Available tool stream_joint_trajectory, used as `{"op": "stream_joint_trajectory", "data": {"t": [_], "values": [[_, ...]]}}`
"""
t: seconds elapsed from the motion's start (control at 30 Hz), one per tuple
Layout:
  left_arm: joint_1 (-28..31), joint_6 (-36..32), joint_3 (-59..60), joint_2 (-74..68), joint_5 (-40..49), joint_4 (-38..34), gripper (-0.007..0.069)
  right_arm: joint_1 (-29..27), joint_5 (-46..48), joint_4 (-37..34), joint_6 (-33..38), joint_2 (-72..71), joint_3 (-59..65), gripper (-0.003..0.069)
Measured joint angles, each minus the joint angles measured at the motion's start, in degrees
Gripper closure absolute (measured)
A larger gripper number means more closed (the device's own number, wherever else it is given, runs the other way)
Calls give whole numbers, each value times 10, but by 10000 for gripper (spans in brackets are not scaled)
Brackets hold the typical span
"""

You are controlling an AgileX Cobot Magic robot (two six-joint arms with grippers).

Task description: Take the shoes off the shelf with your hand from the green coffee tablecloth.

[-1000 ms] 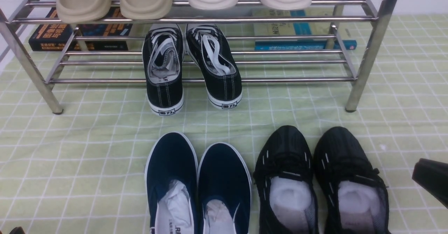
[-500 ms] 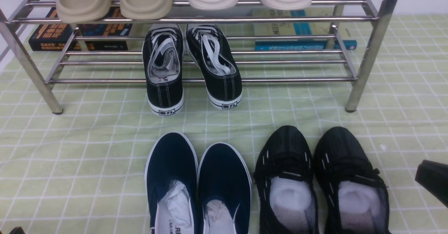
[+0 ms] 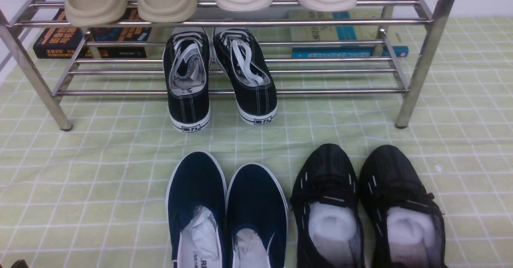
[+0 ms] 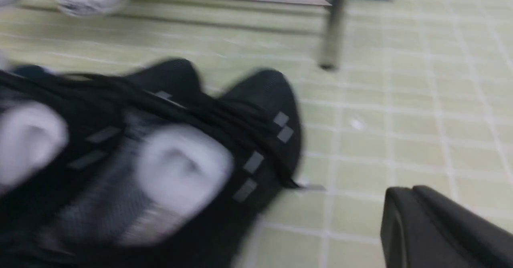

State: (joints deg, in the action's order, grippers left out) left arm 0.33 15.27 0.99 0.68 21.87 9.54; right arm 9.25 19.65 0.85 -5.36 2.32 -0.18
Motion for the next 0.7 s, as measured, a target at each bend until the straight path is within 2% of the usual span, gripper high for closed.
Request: {"op": "stream_joint_trajectory", "data": {"t": [0.1,0.23,0.7], "values": [[0,0,0,0,0,0,383,-45,16,-4,1,-26,10,634],[0,0,0,0,0,0,383,-79,25,-15,4,-29,10,631],[0,0,0,0,0,0,383,-112,27,-22,4,-29,10,613]]}}
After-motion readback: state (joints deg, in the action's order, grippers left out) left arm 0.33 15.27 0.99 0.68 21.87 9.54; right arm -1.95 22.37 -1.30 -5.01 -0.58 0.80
